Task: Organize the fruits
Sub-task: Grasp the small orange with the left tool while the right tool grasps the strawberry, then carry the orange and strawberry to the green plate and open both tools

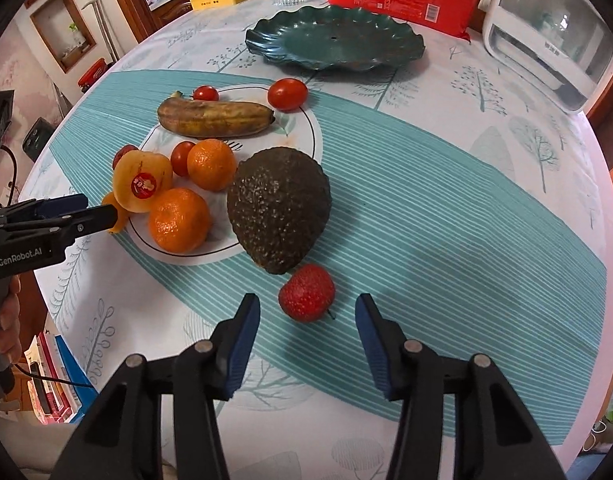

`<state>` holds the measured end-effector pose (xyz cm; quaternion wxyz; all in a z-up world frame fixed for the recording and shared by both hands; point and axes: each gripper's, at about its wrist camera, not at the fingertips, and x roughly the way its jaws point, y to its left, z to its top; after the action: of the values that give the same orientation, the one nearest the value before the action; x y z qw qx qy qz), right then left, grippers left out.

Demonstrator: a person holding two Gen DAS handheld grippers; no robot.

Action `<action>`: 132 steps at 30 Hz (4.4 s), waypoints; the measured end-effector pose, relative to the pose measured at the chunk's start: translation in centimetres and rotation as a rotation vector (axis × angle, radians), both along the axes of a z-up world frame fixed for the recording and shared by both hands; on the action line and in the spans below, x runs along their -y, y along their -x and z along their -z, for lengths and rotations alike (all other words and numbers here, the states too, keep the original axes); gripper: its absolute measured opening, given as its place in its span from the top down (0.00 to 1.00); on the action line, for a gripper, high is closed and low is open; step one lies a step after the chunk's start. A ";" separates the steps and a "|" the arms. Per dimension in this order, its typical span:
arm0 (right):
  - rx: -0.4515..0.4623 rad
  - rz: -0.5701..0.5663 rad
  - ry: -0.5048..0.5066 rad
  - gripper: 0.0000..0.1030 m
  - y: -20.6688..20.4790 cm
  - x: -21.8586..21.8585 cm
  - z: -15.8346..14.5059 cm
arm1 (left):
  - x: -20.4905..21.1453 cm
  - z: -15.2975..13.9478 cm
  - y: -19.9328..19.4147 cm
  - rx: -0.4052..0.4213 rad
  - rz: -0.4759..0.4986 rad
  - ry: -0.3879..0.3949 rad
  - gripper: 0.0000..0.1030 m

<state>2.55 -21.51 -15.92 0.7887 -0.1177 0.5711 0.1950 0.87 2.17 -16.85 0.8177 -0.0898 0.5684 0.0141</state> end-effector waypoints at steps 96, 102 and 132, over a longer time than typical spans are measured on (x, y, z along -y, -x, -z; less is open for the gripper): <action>0.107 0.134 -0.094 0.70 -23.6 -3.6 -8.5 | 6.0 -7.5 -25.1 0.062 0.125 -0.077 0.73; 0.061 0.125 -0.082 0.70 -24.6 -4.2 -4.8 | 6.5 -3.6 -26.1 0.004 0.135 -0.083 0.73; 0.097 0.091 -0.043 0.54 -25.2 -5.3 -2.4 | 4.1 -3.2 -26.4 0.059 0.031 -0.115 0.24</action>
<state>27.79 -16.20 -13.52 0.8259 -0.0840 0.5325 0.1651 27.31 -1.90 -13.60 0.8381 -0.0343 0.5436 0.0313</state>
